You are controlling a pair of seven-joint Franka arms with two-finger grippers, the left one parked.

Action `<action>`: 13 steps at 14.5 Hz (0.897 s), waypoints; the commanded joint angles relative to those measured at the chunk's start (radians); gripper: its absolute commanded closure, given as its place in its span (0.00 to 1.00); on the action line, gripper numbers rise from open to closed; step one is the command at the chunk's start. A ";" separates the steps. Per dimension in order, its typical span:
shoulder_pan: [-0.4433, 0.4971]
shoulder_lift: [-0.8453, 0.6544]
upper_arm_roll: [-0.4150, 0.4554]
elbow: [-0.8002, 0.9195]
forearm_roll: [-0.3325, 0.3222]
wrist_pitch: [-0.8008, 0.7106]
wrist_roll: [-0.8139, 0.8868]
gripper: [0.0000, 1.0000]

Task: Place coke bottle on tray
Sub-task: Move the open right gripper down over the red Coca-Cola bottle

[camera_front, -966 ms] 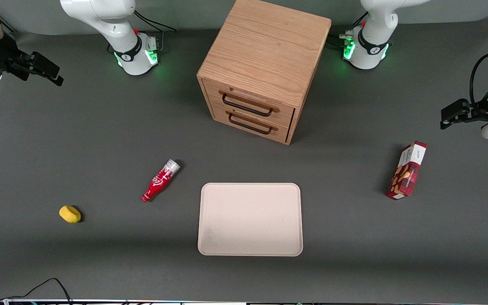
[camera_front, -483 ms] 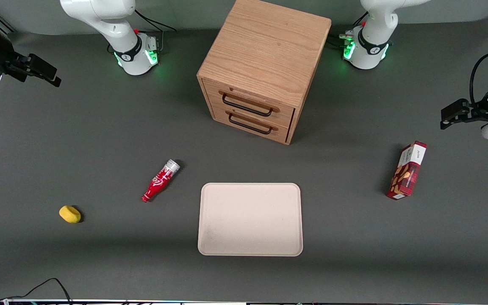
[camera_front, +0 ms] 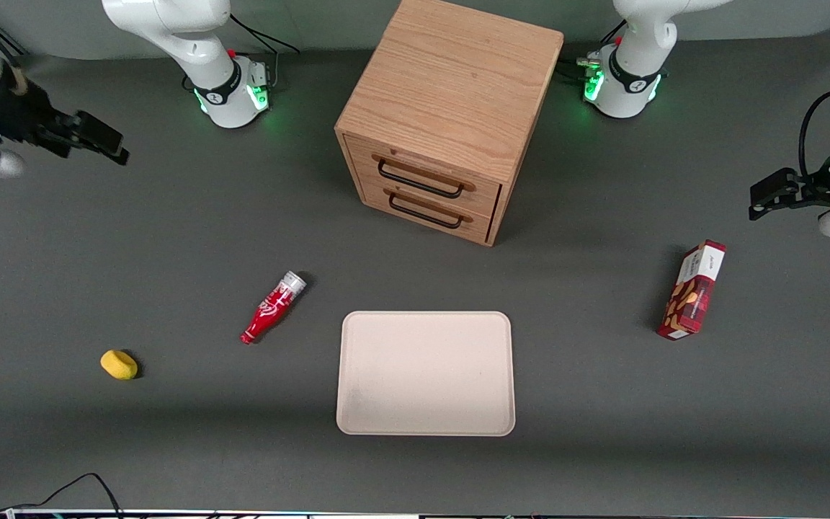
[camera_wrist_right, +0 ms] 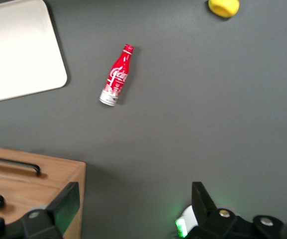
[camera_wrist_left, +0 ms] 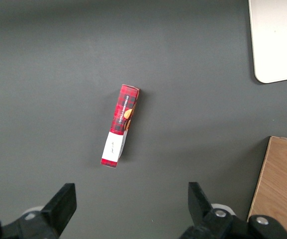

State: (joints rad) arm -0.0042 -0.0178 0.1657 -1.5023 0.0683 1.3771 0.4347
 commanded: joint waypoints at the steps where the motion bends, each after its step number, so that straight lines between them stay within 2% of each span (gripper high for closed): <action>1: 0.004 0.209 0.070 0.172 0.015 0.000 0.238 0.00; 4: 0.010 0.317 0.112 0.120 0.002 0.153 0.431 0.00; 7: 0.016 0.442 0.123 0.091 -0.013 0.261 0.554 0.00; 12: 0.023 0.507 0.126 -0.178 -0.157 0.584 0.637 0.00; 13: 0.021 0.519 0.126 -0.212 -0.168 0.632 0.639 0.00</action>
State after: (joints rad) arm 0.0166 0.5261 0.2863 -1.6144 -0.0611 1.9220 1.0360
